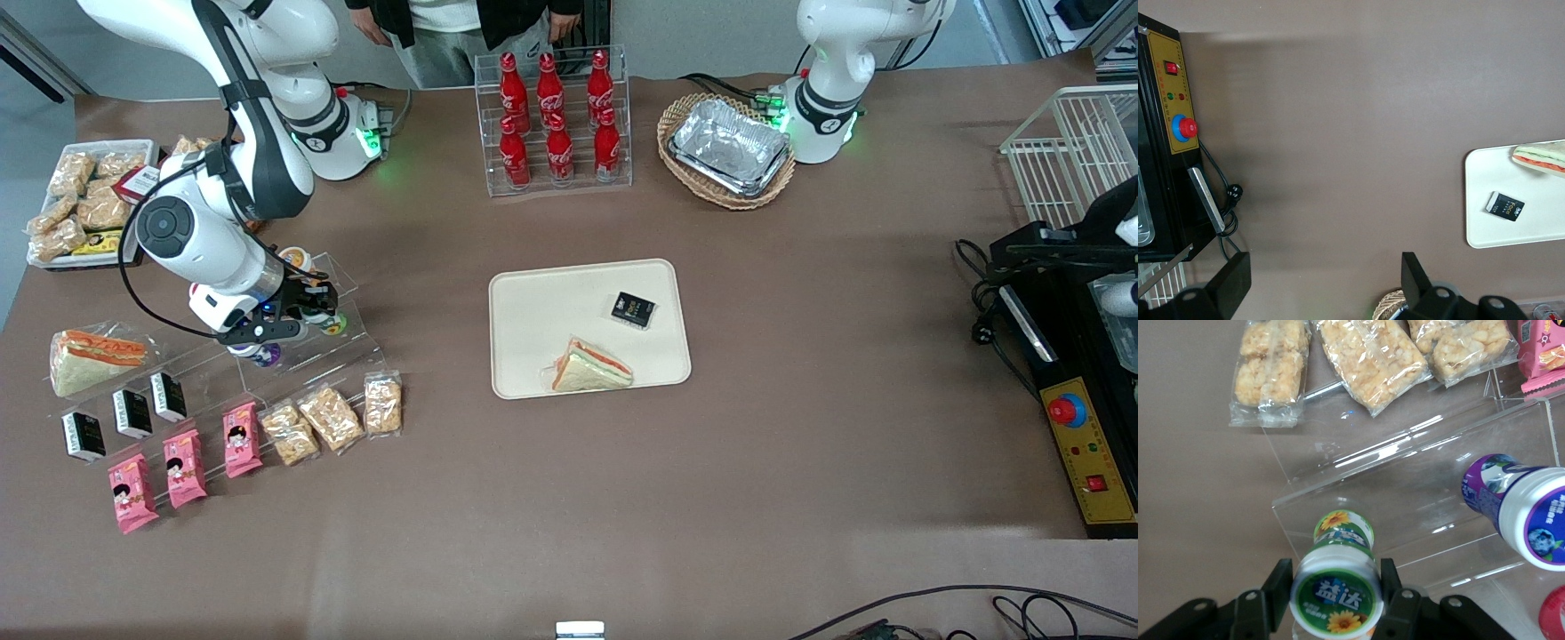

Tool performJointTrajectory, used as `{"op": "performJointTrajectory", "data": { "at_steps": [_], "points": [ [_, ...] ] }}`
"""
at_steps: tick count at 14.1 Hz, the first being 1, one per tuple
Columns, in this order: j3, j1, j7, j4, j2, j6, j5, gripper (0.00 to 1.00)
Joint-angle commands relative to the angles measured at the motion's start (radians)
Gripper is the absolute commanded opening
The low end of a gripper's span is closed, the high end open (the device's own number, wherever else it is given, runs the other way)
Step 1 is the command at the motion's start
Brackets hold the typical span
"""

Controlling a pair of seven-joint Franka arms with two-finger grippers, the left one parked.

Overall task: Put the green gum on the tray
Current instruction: 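Lift the green gum tub up out of the rack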

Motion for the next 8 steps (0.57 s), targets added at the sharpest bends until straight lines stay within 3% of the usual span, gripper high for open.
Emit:
{"op": "performJointTrajectory", "data": {
  "at_steps": [1, 2, 4, 8],
  "points": [
    [-0.002, 0.002, 0.0, -0.014, 0.002, 0.031, 0.024, 0.06],
    [-0.004, 0.002, -0.009, -0.009, -0.014, 0.021, 0.022, 0.0],
    [-0.005, 0.0, -0.013, 0.032, -0.063, -0.057, 0.019, 0.0],
    [-0.01, -0.004, -0.002, 0.344, -0.095, -0.498, 0.015, 0.0]
  ]
}}
